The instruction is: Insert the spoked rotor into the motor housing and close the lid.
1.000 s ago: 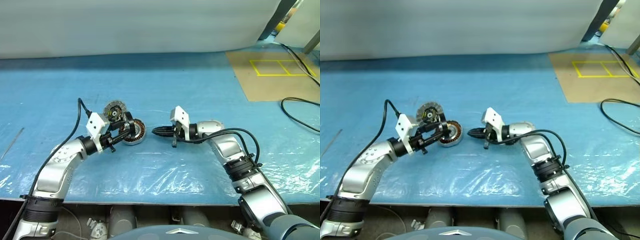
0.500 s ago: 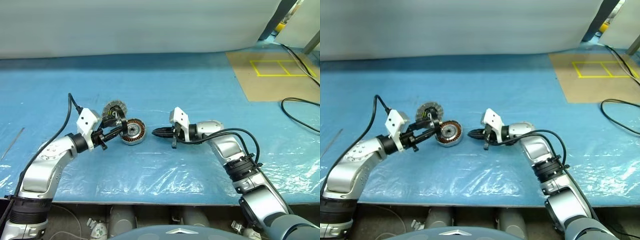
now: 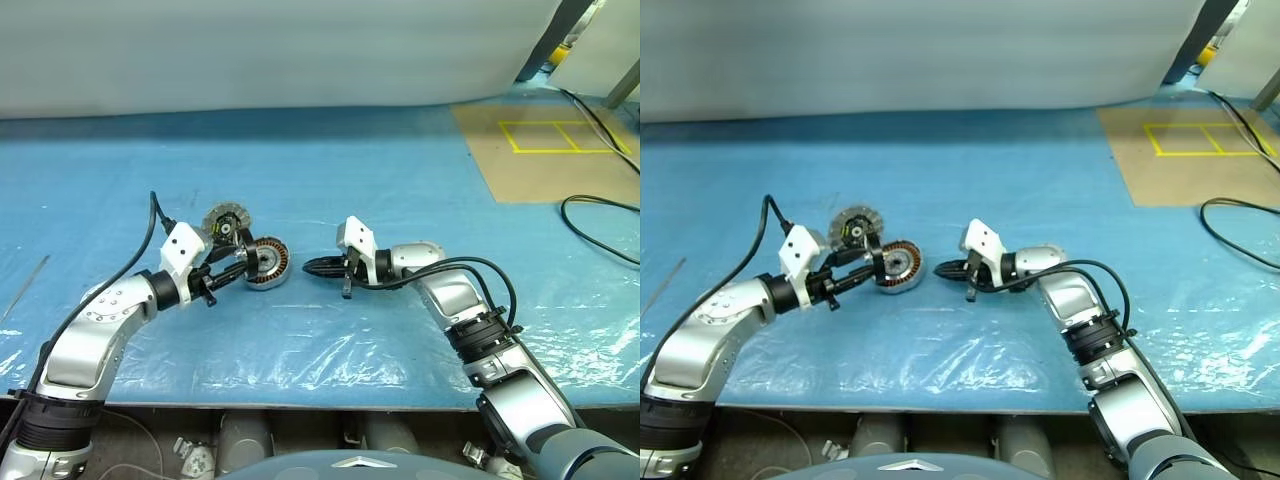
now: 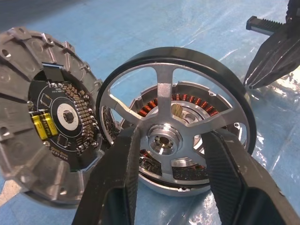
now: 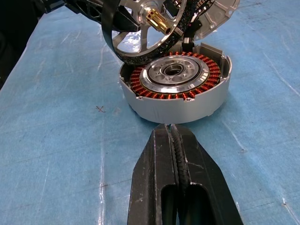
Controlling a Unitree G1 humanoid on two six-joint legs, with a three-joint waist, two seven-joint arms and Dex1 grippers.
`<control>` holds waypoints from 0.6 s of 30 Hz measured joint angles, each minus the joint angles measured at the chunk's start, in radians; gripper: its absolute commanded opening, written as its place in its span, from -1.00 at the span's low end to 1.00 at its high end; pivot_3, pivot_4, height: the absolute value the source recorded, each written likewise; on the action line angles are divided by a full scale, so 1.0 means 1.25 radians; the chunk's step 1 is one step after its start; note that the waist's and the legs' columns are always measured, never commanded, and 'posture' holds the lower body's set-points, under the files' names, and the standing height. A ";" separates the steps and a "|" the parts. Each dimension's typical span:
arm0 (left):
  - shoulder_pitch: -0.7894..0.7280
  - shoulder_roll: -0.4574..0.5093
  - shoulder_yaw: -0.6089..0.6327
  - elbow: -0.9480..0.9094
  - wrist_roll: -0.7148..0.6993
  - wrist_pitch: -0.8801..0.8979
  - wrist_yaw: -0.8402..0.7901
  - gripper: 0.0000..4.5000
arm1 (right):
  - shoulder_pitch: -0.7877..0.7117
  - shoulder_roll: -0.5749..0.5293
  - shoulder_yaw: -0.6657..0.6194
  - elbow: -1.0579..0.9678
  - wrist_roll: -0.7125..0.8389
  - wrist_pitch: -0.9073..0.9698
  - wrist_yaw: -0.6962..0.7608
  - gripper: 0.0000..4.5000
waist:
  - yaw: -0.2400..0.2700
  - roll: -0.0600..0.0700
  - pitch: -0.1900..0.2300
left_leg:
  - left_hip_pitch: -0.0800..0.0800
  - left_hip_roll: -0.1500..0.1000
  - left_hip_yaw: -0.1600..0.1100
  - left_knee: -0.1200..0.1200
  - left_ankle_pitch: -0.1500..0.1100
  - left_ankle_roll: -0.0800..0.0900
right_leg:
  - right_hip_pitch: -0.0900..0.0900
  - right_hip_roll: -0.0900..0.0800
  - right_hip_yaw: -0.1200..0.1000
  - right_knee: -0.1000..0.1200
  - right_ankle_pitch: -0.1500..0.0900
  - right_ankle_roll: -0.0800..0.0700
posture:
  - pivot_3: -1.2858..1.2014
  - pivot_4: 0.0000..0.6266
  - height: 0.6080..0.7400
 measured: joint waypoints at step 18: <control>-0.031 0.074 -0.059 -0.002 0.059 0.036 -0.016 0.60 | 0.000 0.013 0.005 0.006 -0.006 -0.013 -0.006 -1.00 | 0.000 0.002 -0.001 | 0.002 0.000 0.000 0.000 0.000 0.000 | 0.002 0.000 0.000 0.000 0.000 0.000 | 0.03 -0.52 1.00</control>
